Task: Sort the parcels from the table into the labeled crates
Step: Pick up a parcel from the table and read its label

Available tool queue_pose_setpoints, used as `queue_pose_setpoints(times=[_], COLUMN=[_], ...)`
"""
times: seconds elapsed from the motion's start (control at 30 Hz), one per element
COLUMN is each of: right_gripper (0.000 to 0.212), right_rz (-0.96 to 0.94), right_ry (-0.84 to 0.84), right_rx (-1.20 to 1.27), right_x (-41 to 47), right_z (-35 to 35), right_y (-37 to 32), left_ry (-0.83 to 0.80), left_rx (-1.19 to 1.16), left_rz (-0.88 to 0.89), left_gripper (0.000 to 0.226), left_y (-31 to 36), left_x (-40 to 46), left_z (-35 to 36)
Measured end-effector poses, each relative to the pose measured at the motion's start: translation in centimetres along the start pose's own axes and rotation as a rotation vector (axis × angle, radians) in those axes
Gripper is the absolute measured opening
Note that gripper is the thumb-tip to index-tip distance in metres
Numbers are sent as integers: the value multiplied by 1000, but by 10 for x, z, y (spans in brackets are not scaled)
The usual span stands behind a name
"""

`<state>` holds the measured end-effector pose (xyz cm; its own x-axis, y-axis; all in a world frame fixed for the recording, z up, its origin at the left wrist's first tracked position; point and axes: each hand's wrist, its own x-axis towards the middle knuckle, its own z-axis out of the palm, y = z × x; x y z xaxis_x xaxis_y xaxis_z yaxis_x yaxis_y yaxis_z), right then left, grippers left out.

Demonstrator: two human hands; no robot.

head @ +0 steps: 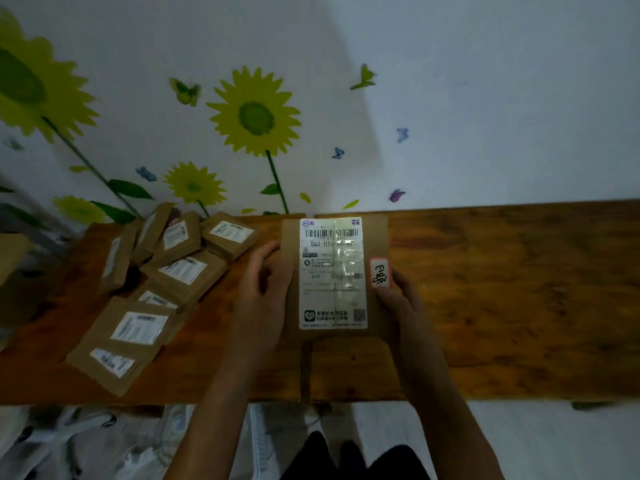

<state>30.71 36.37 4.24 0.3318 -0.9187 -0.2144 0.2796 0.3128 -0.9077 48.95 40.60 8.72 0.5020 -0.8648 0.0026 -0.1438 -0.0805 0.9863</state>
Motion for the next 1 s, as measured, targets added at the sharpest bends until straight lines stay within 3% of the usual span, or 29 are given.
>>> queue_pose_setpoints(times=[0.07,0.17,0.27,0.43,0.57,0.7,0.83,0.93,1.0], right_gripper=[61,64,68,69,55,50,40,44,48], right_rz=[-16,-48,-50,-69,-154,-226,-273,-276,-280], right_ry=[108,333,533,791,984,1174,1239,1257,1281], right_rx=[41,29,39,-7,42,122,136,134,120], right_x=[-9,-23,-44,-96,-133,-172,-216,-243,-254], right_z=[-6,-23,-48,-115,-177,-264,-354,-409,-442], right_y=[-2,0,0,-16,-32,-50,-82,-107,-121], left_ry=[-115,-379,-558,-853,-1053,-1273,-1372,-1349,-1335], left_rx=[-44,-46,-58,-8,65,101,144,110,115], left_rz=[-10,-86,-144,-110,-32,38,52,52,36], left_gripper=[46,62,56,57,41,46,36,63,69], left_y=[0,-4,-10,-10,6,28,51,66,73], left_x=[5,9,5,-22,-58,-115,-170,-208,-226], left_z=[12,38,76,167,250,353,452,513,550])
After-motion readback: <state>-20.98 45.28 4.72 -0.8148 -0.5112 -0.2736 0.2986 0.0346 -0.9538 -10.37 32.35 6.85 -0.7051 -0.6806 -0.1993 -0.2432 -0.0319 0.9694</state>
